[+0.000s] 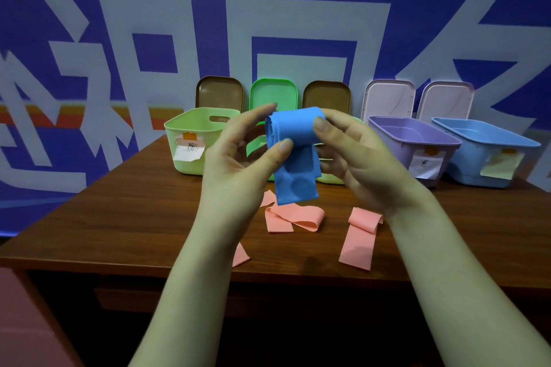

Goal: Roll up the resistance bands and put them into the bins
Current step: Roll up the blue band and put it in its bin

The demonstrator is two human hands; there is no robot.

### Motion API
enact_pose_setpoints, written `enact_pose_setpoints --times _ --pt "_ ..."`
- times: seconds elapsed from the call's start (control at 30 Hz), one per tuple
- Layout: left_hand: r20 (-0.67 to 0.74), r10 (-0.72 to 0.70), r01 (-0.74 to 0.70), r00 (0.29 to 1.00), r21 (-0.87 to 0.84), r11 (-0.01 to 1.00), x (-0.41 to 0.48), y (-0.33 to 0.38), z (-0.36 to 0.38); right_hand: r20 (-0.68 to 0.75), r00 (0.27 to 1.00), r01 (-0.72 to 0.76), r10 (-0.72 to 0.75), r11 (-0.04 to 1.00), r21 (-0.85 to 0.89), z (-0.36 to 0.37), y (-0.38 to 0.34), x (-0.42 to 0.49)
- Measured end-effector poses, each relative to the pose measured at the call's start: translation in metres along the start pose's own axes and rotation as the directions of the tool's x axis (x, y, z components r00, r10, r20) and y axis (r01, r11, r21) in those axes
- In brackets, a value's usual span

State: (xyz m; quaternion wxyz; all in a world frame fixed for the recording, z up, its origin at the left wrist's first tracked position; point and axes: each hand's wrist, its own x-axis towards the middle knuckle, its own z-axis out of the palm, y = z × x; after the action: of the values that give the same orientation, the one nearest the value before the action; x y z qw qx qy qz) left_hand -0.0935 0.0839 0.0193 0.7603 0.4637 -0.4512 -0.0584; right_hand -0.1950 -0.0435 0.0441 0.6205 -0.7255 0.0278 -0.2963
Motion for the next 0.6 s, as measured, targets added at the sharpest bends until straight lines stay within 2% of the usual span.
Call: enact_pose_setpoints --times 0.1,0.23,0.37,0.47,0.6 --pt "0.019 -0.002 0.003 1.0 -0.024 1.0 -0.0003 -0.0022 0.0007 -0.046 0.998 0.041 -0.041 0.999 -0.013 0.0009 0.0008 0.0002" --pt "0.03 -0.097 0.1 0.995 -0.115 0.988 0.0011 0.0002 0.0029 0.032 0.996 0.081 -0.083 0.995 0.054 -0.001 0.0033 -0.0009" --pt "-0.028 -0.22 0.22 0.975 -0.021 0.975 0.0036 0.0023 0.007 0.073 0.989 0.126 -0.129 0.991 0.041 -0.0041 0.0047 -0.0006" --pt "-0.075 -0.206 0.213 0.976 0.089 0.973 0.0037 0.0013 0.0081 0.088 0.984 0.156 -0.157 0.987 0.027 -0.0056 0.0068 -0.0002" --pt "-0.093 -0.234 0.243 0.968 0.097 0.965 0.006 -0.0001 0.0064 0.085 0.977 0.194 -0.196 0.981 0.025 -0.0061 0.0069 -0.0012"
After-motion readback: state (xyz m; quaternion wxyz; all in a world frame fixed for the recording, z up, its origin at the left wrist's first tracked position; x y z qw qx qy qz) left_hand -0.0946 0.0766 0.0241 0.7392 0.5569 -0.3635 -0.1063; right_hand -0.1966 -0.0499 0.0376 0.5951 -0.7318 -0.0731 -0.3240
